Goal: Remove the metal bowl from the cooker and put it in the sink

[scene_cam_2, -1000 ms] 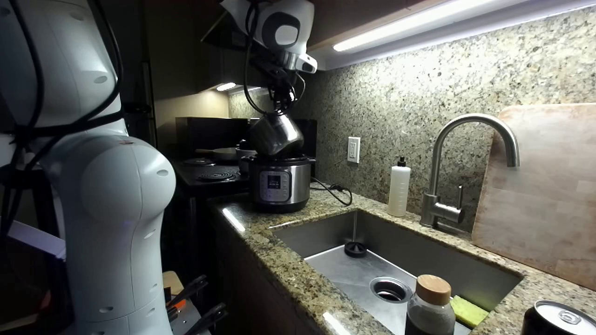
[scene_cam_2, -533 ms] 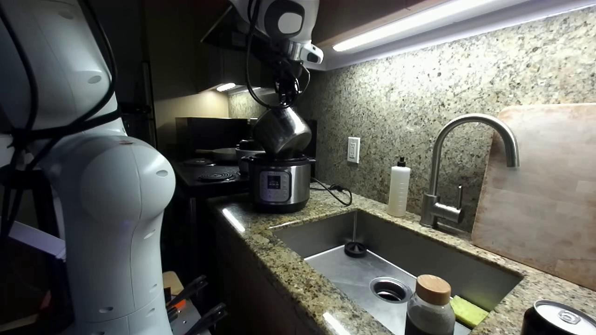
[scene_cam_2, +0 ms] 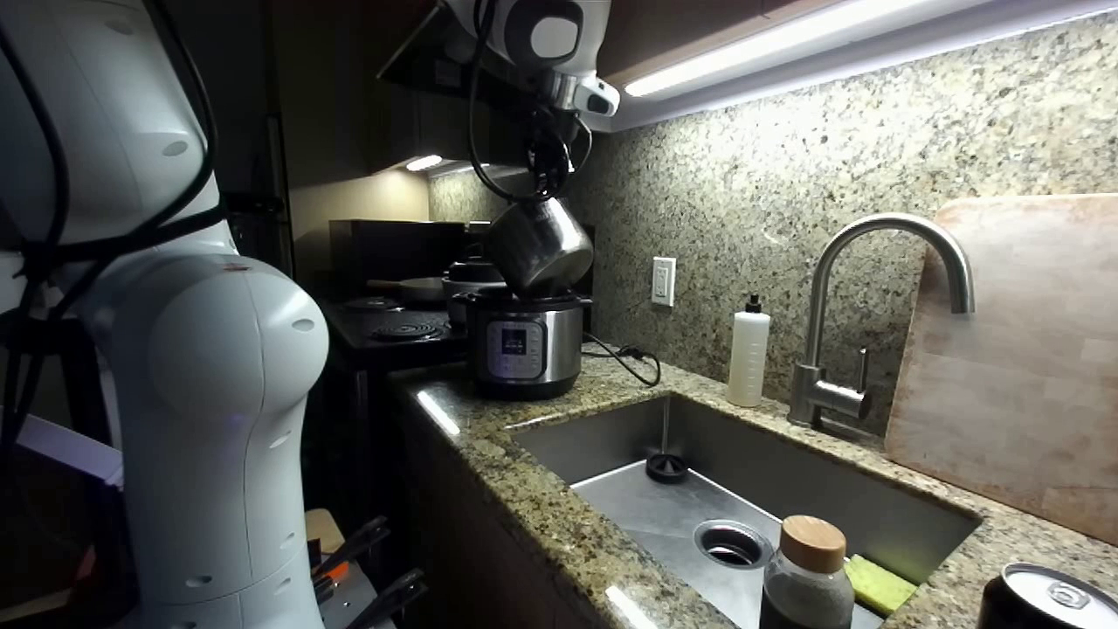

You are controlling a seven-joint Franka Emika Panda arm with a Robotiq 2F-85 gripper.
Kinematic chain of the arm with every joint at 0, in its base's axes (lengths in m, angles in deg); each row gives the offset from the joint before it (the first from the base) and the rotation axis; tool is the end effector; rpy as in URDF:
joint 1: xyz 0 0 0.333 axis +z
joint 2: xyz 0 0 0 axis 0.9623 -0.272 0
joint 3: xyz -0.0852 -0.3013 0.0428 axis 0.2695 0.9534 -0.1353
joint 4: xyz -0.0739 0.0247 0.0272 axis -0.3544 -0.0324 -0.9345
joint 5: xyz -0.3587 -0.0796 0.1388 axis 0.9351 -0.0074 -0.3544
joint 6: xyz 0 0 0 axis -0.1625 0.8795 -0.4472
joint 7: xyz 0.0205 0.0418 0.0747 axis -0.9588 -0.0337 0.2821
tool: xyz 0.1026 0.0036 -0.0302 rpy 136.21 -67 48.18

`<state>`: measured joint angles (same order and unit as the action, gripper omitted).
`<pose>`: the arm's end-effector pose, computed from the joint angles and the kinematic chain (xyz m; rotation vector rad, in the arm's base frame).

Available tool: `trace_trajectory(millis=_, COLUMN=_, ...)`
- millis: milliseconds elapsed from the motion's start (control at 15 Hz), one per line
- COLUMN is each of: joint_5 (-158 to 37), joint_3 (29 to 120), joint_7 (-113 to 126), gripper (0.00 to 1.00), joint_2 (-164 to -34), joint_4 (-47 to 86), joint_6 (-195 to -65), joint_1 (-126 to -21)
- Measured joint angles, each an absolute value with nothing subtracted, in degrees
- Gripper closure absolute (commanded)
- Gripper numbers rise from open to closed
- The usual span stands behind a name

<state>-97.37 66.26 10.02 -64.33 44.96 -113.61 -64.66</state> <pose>0.4708 0.1510 0.6075 -2.5493 -0.0192 -0.3180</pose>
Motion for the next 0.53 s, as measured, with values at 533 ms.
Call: trace_trajectory(millis=533, joint_5=-97.38, joint_3=67.07, joint_7=9.73, gripper=0.94, joint_2=-63.64, joint_4=45.20, joint_6=-113.59, joint_1=-65.09)
